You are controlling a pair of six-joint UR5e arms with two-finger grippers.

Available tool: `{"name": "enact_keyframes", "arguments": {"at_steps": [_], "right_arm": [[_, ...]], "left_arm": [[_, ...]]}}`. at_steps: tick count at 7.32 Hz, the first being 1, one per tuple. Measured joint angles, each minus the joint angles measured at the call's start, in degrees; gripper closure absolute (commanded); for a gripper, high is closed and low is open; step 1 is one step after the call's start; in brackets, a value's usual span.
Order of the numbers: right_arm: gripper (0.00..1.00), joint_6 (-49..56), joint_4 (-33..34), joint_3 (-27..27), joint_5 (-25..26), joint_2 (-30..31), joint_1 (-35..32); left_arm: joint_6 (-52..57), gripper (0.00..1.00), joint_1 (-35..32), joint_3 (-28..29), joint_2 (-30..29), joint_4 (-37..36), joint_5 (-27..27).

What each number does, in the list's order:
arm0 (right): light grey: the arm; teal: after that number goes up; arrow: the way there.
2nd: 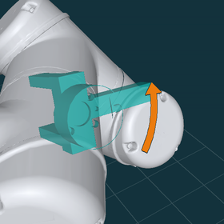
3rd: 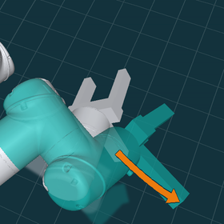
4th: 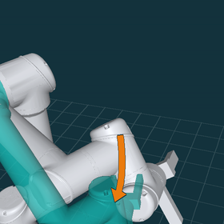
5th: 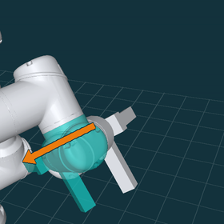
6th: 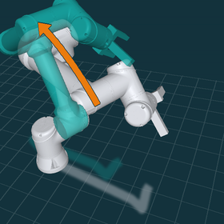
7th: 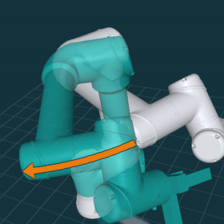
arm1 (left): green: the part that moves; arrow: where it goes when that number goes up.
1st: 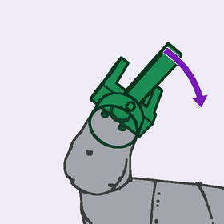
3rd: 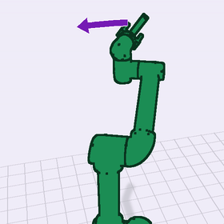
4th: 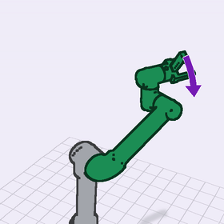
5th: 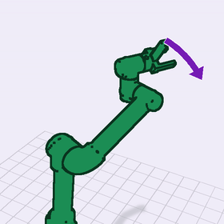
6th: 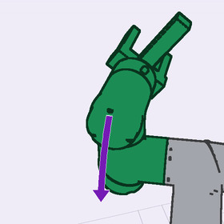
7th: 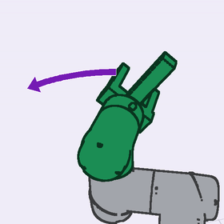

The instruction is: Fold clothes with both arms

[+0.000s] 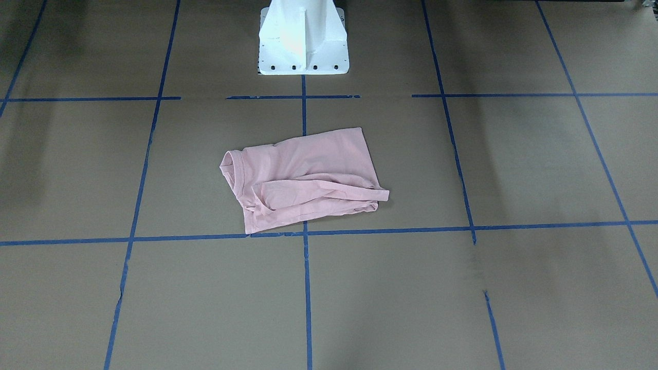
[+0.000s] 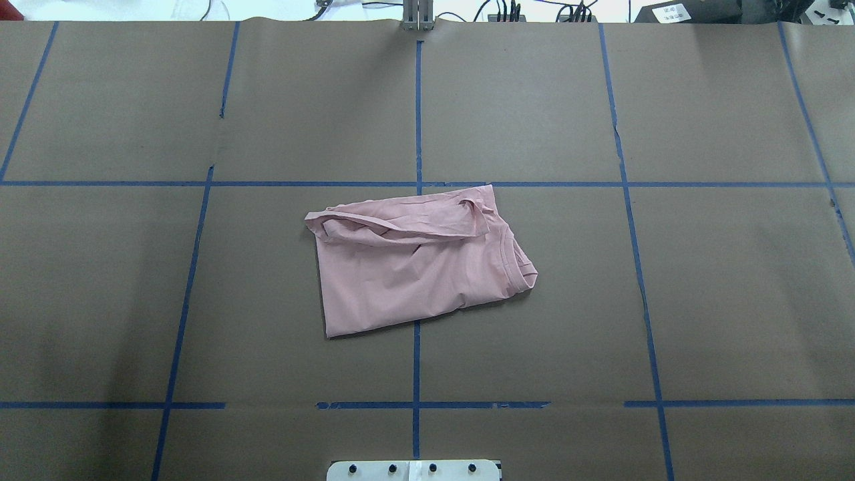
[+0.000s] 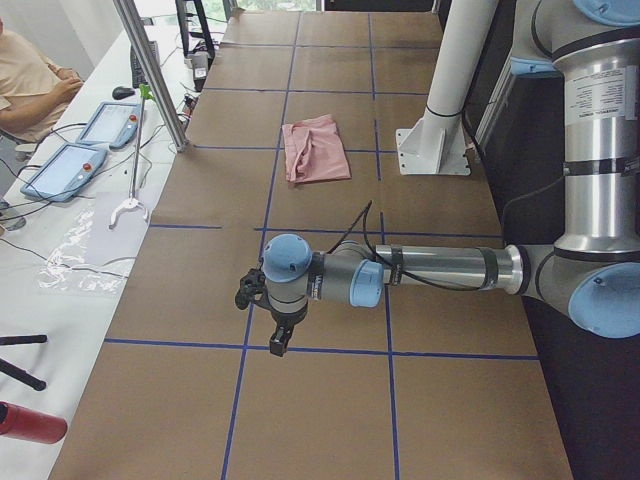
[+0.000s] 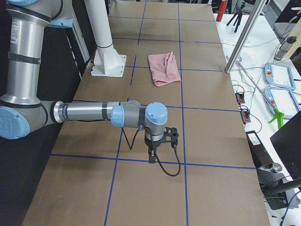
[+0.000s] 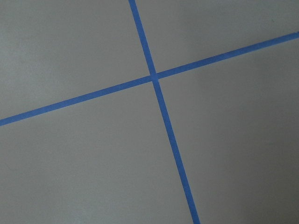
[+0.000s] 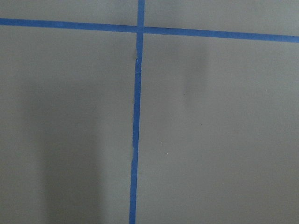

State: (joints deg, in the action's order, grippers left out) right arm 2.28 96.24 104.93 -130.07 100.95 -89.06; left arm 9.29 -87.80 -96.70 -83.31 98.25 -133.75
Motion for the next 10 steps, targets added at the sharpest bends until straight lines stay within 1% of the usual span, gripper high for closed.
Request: {"name": "enact_keyframes", "arguments": {"at_steps": [3, 7, 10], "right_arm": [[0.0, -0.32, 0.0, -0.09, 0.0, 0.12, -0.06], [0.0, -0.35, 0.0, -0.08, -0.06, 0.24, -0.04], [0.0, -0.3, 0.0, -0.07, -0.09, 0.21, -0.06]], "left_arm": [[-0.15, 0.0, -0.03, -0.09, 0.06, 0.09, 0.41], [0.01, 0.0, 0.01, 0.88, -0.66, 0.87, 3.04], [-0.05, 0.0, -0.05, 0.72, -0.63, 0.9, 3.47]]}}
